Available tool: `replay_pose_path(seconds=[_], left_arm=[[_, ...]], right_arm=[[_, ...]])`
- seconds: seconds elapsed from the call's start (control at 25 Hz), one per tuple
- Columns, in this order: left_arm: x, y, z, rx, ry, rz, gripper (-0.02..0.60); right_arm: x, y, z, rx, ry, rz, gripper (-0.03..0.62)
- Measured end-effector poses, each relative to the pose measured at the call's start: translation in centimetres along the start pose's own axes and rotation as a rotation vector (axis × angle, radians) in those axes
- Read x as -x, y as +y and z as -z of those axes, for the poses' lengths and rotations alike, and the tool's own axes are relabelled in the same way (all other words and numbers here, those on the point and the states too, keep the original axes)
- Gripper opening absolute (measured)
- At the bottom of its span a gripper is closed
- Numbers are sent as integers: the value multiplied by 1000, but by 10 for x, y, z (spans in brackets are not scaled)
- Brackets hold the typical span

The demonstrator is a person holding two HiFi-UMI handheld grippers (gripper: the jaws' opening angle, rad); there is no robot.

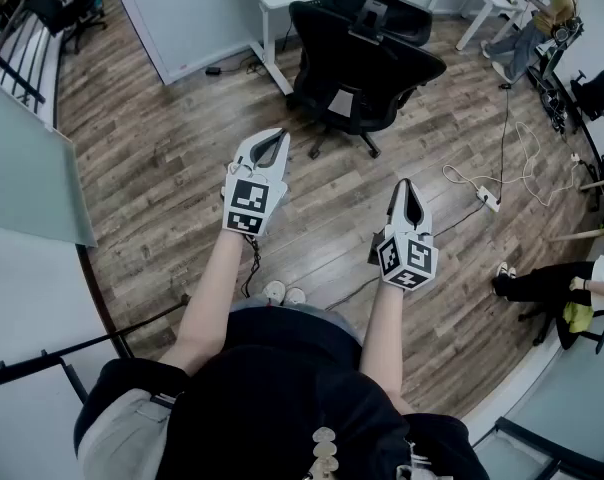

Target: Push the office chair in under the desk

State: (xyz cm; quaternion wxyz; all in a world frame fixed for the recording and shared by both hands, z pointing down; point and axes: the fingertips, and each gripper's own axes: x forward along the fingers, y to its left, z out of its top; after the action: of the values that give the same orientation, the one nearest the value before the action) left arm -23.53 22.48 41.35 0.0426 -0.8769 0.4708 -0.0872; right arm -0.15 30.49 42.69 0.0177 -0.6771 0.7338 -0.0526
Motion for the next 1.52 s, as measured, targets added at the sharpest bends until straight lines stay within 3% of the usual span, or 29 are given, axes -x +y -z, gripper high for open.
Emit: replay_pose_path(seconds=[0.8, 1.08, 1.52], left_arm=[[2, -7, 2, -4, 16, 7, 8], [6, -5, 2, 34, -5, 8, 9], [12, -4, 2, 85, -42, 56, 179]], right_arm=[[3, 4, -5, -12, -21, -25, 8], [5, 7, -7, -28, -35, -31, 9], [7, 12, -12, -72, -64, -41, 152]])
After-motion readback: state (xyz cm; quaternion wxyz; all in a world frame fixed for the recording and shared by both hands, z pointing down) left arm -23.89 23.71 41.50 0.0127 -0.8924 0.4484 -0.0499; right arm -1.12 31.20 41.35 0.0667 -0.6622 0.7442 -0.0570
